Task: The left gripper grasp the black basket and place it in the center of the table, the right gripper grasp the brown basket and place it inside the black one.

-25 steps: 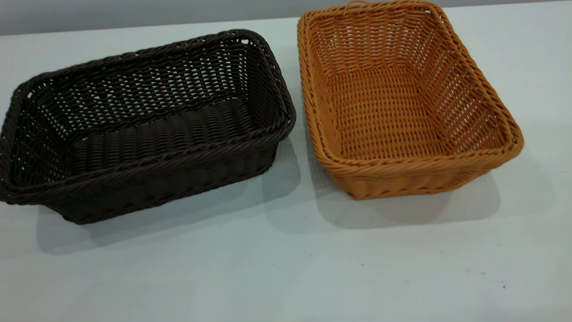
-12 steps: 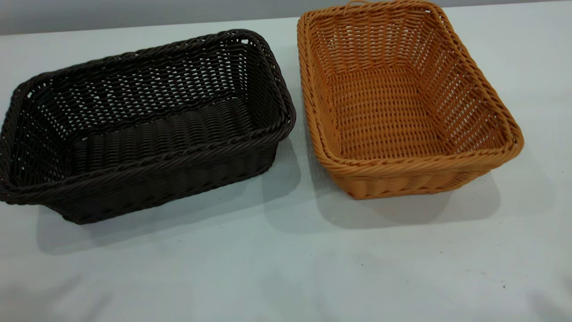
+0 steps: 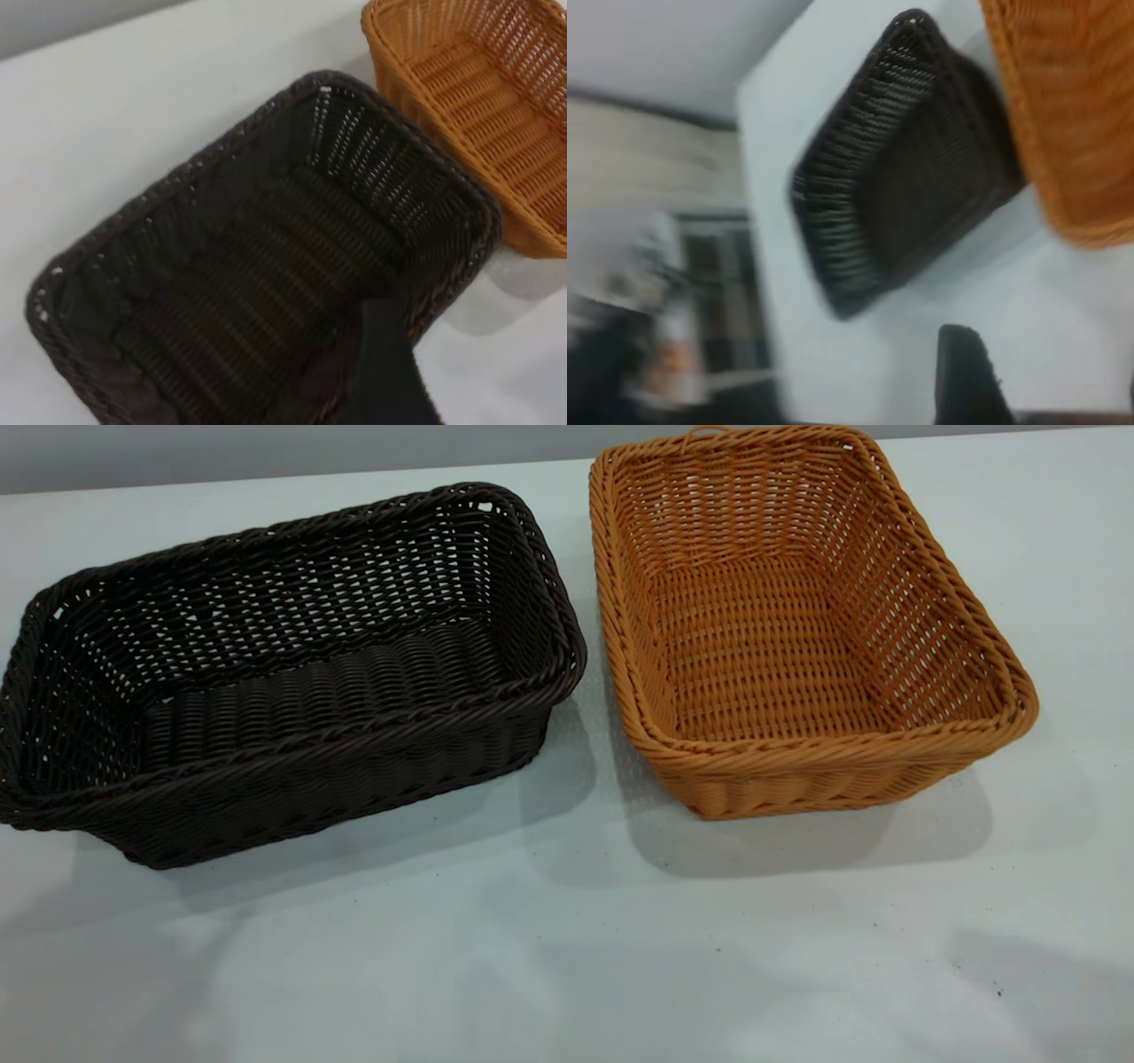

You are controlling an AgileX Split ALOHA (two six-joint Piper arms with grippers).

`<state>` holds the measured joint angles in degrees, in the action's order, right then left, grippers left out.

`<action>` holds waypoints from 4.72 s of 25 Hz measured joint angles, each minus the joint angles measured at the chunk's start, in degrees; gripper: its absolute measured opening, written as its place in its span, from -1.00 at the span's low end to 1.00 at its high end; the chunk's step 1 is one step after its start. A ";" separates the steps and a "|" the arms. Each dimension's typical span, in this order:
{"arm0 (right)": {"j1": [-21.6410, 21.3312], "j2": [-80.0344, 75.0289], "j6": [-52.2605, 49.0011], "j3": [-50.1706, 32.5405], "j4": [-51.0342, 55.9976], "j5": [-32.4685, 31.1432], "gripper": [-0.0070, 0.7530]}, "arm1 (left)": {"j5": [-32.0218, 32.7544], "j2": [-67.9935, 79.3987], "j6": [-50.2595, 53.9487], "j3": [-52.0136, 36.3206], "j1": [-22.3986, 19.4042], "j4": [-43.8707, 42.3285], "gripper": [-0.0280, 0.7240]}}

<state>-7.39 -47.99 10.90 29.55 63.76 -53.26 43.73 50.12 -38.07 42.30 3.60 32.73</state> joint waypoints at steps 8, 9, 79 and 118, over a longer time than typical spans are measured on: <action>7.27 -15.61 -14.60 0.00 8.29 5.59 0.02 | -1.35 -0.08 -1.03 0.00 0.00 0.13 0.19; 9.22 -17.39 -16.55 0.00 8.29 7.53 0.02 | -1.35 -0.08 -1.03 0.00 0.00 0.20 0.19; 26.90 -58.85 -0.52 4.59 36.19 24.42 0.02 | -1.79 -0.08 -0.97 0.00 0.00 2.82 0.18; 25.71 -57.67 -3.59 4.60 35.45 37.43 -0.72 | -0.48 -0.08 -0.97 -0.16 0.00 2.77 0.18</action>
<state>18.32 -105.66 7.31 34.14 99.21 -15.82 43.25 50.03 -39.04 42.13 3.60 35.50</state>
